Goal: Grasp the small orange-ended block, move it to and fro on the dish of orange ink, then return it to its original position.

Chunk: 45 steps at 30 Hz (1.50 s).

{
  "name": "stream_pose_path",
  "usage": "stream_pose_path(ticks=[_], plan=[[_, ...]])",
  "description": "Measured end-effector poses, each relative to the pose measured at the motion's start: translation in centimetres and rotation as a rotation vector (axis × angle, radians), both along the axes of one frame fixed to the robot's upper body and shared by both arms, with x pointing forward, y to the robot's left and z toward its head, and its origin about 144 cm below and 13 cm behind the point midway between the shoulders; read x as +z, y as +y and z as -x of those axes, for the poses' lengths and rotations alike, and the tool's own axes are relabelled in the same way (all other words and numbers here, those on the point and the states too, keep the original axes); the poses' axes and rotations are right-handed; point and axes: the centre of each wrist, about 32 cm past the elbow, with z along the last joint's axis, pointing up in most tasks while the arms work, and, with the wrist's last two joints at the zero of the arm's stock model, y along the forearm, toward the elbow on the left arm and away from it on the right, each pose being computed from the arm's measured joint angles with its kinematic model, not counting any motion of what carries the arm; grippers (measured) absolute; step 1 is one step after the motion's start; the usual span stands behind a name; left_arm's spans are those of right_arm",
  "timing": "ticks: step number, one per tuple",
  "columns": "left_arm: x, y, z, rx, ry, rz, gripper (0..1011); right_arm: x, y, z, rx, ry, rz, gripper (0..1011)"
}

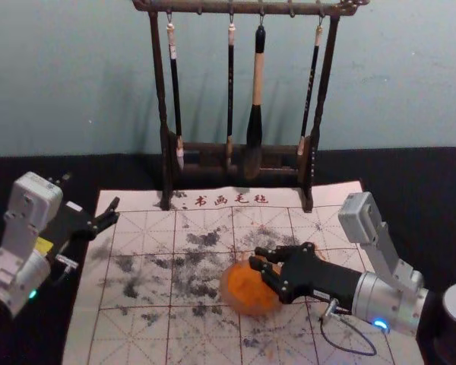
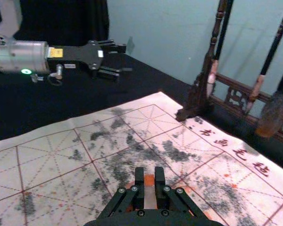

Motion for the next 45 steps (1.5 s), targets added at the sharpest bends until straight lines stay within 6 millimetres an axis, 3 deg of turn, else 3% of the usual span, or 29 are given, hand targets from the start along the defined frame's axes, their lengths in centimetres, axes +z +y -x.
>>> stream_pose_path(ticks=[9, 24, 34, 45], plan=[[0.0, 0.0, 0.0, 0.0, 0.0, 0.0, 1001, -0.1, 0.9, 0.0, 0.03, 0.009, -0.006, 88], [0.0, 0.0, 0.0, 0.0, 0.0, 0.0, 1001, -0.3, 2.3, -1.7, 0.021, 0.004, 0.012, 88], [0.0, 0.0, 0.0, 0.0, 0.0, 0.0, 1001, -0.1, 1.6, -2.4, -0.025, -0.006, 0.013, 87], [0.0, 0.0, 0.0, 0.0, 0.0, 0.0, 1001, 0.0, 0.4, -1.5, -0.041, -0.001, 0.013, 87]])
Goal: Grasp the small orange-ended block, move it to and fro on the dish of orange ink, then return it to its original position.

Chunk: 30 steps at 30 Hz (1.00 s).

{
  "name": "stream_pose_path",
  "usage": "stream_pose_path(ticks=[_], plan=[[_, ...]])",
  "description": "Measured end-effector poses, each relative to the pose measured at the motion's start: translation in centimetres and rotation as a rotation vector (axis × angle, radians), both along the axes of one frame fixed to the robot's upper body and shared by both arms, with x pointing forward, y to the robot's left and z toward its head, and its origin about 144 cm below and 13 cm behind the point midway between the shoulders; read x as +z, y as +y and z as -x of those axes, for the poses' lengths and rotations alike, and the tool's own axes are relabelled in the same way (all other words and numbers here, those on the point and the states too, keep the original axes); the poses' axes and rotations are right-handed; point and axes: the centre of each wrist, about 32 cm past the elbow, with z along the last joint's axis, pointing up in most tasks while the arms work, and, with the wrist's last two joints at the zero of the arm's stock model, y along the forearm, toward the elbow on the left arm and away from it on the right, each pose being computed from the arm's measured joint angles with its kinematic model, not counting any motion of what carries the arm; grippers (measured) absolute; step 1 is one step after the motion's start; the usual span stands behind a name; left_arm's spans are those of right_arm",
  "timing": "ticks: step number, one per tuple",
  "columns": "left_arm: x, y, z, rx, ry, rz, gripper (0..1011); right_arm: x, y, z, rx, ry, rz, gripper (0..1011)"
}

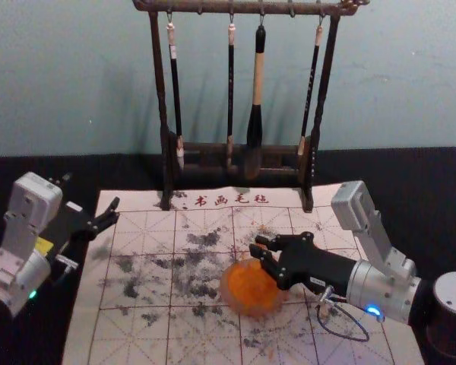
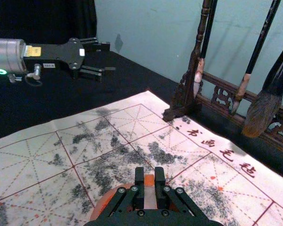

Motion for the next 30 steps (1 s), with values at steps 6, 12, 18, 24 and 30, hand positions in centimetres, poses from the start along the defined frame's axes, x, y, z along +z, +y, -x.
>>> stream_pose_path(ticks=[6, 12, 18, 24, 30], plan=[[0.0, 0.0, 0.0, 0.0, 0.0, 0.0, 1001, 0.0, -0.1, 0.6, 0.017, 0.006, -0.015, 88], [0.0, 0.0, 0.0, 0.0, 0.0, 0.0, 1001, -0.2, 0.1, 0.7, 0.033, 0.017, -0.048, 88], [0.0, 0.0, 0.0, 0.0, 0.0, 0.0, 1001, -0.5, 0.1, 0.7, 0.027, 0.004, -0.097, 88], [0.0, 0.0, 0.0, 0.0, 0.0, 0.0, 1001, -1.0, -0.2, 1.0, 0.014, -0.046, -0.147, 88], [0.0, 0.0, 0.0, 0.0, 0.0, 0.0, 1001, -1.4, -0.6, 1.6, 0.003, -0.099, -0.193, 88]])
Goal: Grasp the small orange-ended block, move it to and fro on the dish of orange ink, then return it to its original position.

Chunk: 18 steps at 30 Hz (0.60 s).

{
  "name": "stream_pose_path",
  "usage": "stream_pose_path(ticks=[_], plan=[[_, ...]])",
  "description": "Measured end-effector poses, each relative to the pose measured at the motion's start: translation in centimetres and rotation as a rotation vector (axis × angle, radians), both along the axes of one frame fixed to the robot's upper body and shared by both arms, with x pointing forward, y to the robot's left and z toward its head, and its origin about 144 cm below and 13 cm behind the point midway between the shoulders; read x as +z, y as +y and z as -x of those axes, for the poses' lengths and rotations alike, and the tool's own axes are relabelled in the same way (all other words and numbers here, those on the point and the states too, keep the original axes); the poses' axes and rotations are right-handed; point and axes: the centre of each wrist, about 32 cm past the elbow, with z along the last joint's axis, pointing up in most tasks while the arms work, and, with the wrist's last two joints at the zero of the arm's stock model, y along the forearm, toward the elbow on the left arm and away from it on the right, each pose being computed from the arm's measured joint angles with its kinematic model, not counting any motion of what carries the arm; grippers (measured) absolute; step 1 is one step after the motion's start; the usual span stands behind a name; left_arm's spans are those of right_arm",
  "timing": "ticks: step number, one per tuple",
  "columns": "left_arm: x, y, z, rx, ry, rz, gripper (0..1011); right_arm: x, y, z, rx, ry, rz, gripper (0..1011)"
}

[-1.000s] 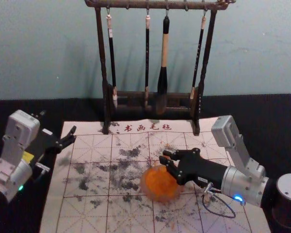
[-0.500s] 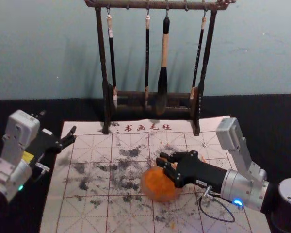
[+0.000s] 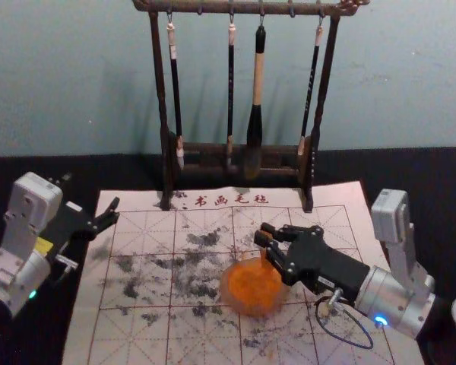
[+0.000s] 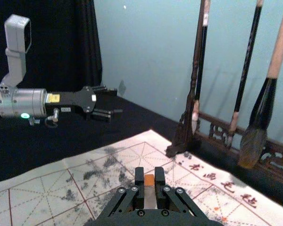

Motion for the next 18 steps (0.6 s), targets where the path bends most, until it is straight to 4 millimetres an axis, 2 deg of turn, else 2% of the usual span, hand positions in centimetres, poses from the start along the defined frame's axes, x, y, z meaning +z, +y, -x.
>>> stream_pose_path(ticks=[8, 18], plan=[[0.0, 0.0, 0.0, 0.0, 0.0, 0.0, 1001, 0.3, -1.0, 1.2, -0.024, -0.05, -0.02, 88], [0.0, 0.0, 0.0, 0.0, 0.0, 0.0, 1001, 1.2, -3.7, 3.5, -0.11, -0.086, -0.047, 88]])
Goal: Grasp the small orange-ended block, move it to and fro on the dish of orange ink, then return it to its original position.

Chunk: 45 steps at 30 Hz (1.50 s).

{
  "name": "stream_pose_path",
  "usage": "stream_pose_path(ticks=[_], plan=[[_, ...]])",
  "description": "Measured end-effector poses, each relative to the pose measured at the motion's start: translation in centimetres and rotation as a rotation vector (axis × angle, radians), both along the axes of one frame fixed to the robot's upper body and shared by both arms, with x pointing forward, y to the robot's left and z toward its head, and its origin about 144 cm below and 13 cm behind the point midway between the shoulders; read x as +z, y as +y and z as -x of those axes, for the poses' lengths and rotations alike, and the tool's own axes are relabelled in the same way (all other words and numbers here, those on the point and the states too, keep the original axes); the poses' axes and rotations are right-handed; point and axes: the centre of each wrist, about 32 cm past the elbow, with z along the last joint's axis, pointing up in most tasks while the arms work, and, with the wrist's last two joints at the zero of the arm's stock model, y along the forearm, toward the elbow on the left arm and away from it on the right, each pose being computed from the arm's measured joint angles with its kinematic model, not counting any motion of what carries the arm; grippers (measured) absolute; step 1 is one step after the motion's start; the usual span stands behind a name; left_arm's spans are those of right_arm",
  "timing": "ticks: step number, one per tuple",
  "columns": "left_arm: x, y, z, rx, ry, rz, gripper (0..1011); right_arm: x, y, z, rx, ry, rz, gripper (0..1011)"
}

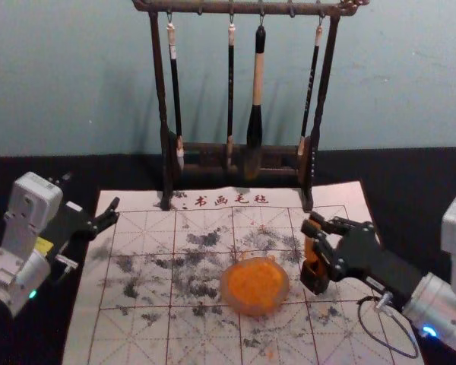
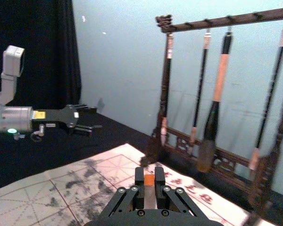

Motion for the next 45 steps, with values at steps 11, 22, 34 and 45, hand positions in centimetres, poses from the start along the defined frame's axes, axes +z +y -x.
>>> stream_pose_path(ticks=[11, 22, 34, 45], plan=[[0.0, 0.0, 0.0, 0.0, 0.0, 0.0, 1001, -0.4, -1.7, 1.4, -0.062, 0.015, -0.002, 88], [0.0, 0.0, 0.0, 0.0, 0.0, 0.0, 1001, -1.5, -2.0, 1.2, -0.065, 0.065, -0.005, 88], [0.0, 0.0, 0.0, 0.0, 0.0, 0.0, 1001, -2.6, -1.7, 0.1, -0.077, 0.092, -0.005, 88], [0.0, 0.0, 0.0, 0.0, 0.0, 0.0, 1001, -3.3, -1.4, -0.9, -0.069, 0.105, 0.005, 88]])
